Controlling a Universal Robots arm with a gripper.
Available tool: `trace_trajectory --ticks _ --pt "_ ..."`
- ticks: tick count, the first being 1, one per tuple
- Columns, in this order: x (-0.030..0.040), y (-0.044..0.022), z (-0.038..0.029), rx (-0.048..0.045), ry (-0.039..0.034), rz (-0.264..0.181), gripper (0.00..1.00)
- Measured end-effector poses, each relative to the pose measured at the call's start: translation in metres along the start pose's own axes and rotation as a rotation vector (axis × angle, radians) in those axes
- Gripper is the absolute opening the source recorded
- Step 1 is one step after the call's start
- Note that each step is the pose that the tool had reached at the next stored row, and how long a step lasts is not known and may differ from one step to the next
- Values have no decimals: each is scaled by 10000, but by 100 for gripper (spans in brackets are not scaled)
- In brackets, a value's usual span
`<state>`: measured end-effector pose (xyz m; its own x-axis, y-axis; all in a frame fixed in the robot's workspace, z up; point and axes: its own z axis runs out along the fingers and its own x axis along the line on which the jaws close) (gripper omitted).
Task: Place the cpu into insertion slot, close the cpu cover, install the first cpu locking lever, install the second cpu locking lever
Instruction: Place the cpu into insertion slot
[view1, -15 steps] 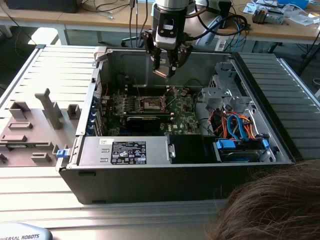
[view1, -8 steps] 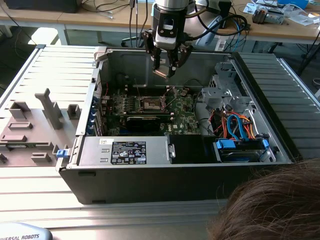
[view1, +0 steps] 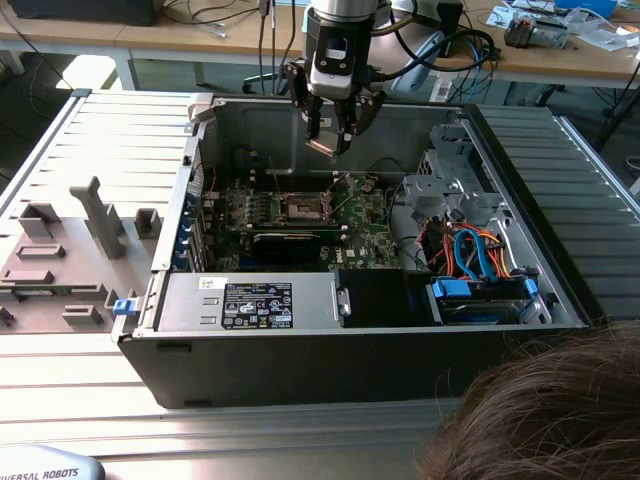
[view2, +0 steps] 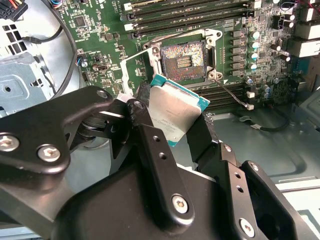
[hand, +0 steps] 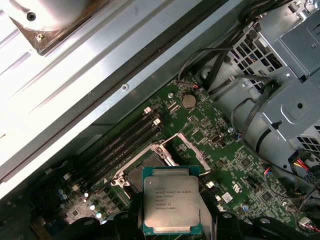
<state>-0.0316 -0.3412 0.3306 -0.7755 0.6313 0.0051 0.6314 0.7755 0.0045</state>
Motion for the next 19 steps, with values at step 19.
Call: trace_trajectory --ticks 19 --pt "0 0 0 -1 -1 95 54"
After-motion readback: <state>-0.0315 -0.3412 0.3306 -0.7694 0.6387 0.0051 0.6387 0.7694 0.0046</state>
